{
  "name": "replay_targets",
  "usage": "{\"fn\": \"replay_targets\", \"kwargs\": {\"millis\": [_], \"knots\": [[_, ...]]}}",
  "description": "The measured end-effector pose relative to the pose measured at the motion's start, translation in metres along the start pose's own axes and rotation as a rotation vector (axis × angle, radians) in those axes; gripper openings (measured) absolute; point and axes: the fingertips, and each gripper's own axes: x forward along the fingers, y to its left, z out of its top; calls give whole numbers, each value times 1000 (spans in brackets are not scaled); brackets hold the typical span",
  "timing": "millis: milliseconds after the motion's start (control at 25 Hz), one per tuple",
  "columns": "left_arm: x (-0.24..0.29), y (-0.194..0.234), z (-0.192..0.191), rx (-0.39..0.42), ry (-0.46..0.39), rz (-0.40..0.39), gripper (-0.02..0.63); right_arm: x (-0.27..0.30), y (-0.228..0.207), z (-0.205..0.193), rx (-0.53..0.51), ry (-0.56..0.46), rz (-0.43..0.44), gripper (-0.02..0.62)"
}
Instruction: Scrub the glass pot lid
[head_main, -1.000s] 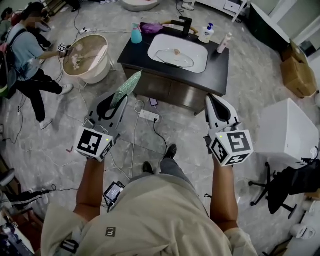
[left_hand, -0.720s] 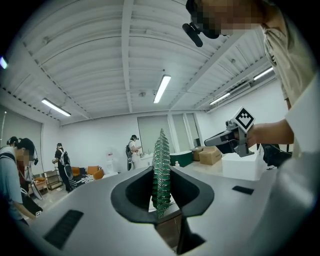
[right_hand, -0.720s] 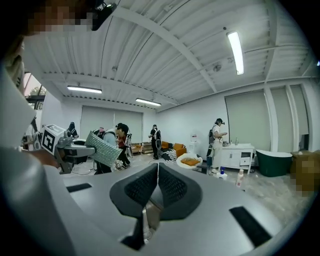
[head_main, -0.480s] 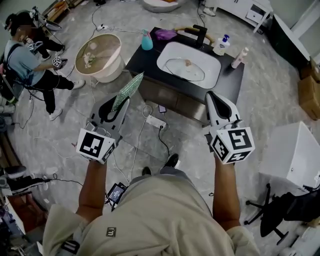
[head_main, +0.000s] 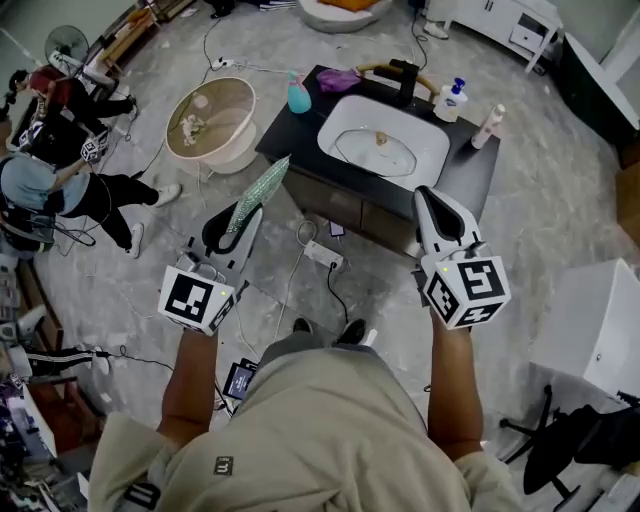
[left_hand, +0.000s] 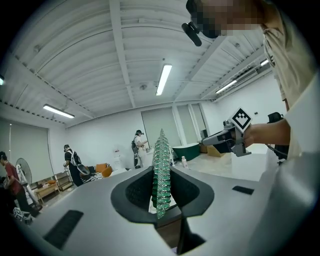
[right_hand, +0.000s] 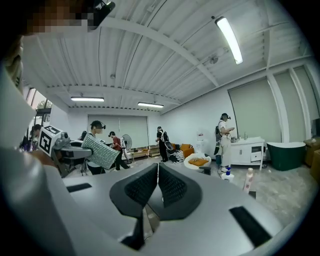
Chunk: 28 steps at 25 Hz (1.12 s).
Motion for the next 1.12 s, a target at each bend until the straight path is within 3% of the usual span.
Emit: {"fn": "replay_targets", "kwargs": {"millis": [240, 640, 1120], "knots": [[23, -15, 13, 34, 10, -38, 87, -19, -29, 2, 35, -29, -45, 26], [100, -35, 31, 42, -69, -197, 87, -38, -82, 4, 39, -38, -208, 26], [175, 42, 6, 17, -100, -311, 87, 30, -91, 16, 11, -9, -332, 26]]}}
